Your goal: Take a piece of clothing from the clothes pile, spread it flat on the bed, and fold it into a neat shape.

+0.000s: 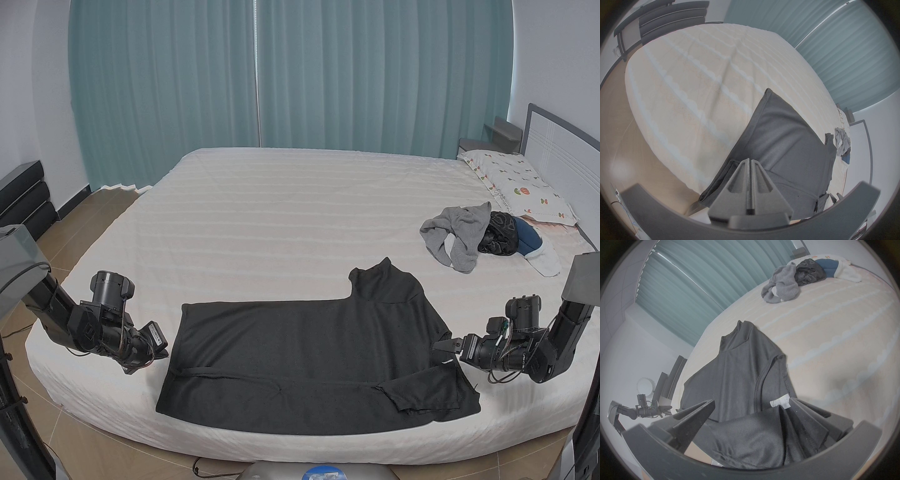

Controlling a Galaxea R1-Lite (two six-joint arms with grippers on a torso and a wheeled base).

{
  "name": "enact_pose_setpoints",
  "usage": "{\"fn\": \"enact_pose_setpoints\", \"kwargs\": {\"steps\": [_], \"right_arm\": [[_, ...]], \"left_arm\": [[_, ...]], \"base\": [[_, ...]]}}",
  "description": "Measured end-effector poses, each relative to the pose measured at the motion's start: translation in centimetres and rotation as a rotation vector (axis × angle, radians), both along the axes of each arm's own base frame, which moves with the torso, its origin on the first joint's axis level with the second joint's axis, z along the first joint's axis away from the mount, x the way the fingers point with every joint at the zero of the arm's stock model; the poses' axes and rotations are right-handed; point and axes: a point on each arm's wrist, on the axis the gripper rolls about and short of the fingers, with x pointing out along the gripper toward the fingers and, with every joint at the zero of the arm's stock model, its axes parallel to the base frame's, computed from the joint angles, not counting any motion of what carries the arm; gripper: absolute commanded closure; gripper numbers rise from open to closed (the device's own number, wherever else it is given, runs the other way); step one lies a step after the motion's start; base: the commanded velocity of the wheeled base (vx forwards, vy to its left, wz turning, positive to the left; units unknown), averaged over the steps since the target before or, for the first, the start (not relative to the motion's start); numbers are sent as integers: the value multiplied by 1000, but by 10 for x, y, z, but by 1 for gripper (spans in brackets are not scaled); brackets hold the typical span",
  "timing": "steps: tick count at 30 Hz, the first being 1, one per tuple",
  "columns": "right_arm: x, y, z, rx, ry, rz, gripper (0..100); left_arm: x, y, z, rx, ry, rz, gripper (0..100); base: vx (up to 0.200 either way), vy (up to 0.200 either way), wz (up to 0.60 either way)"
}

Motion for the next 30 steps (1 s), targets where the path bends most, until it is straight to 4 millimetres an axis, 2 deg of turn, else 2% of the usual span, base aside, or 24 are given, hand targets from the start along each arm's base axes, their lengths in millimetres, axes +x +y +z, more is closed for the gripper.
{"fn": "enact_pose_setpoints", "kwargs": {"steps": [12, 13, 30], "right_arm": [[6, -1, -11, -8, -22, 31, 0], [6, -1, -13, -13, -22, 36, 100], [1, -6, -27, -67, -2, 68, 100]], "left_arm": [[3, 3, -7, -7, 15, 4, 100], [3, 3, -7, -8, 16, 3, 100], [6, 8, -10, -20, 19, 13, 100]], "base": [[0, 0, 0], [0, 0, 0], [0, 0, 0]]}}
